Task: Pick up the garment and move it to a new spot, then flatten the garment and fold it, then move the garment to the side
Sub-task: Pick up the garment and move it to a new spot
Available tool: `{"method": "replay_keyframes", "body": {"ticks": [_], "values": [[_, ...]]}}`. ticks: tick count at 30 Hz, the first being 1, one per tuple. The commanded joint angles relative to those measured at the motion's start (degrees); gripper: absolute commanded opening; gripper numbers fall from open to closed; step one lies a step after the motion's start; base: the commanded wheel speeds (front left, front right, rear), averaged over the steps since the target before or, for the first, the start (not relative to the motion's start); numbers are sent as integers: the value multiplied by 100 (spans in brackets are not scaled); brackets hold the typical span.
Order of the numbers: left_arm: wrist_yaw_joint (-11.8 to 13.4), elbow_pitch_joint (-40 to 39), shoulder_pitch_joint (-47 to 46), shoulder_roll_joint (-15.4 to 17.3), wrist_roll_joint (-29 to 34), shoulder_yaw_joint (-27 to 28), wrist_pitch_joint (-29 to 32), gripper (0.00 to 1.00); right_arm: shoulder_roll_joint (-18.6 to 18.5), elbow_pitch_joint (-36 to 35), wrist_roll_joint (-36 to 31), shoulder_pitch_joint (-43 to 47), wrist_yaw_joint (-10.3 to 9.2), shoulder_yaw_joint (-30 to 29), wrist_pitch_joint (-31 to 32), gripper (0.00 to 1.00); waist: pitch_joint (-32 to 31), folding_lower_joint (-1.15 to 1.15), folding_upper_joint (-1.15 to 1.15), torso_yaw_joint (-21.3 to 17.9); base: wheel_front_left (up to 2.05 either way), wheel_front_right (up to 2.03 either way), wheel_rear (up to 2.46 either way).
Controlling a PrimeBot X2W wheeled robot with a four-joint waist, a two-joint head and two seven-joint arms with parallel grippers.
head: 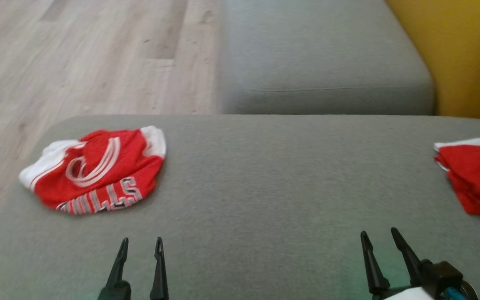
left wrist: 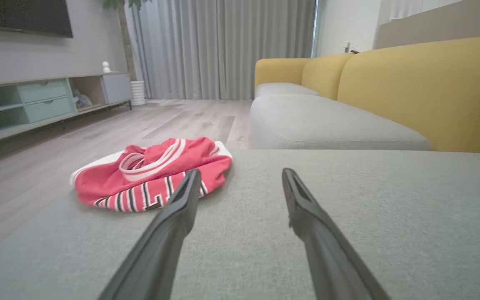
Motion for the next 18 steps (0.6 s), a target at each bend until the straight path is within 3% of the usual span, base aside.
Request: {"method": "replay_keyframes", "body": {"ticks": [1,12,18], "values": [[0,-188,-277,-12,35,182,-31,100,-28,-195,56,-189,-4,126,-66,100,66,0,0,255,0,0,0],[38,-634,-300,-12,173,452,-31,100,-26,-218,166,-457,-4,178,-67,100,435,0,0,1663,0,0,0],[-1,-747,-345,-12,92,681,-31,100,-25,-174,120,-586,-4,214,-67,100,652,0,0,2101,0,0,0]]}}
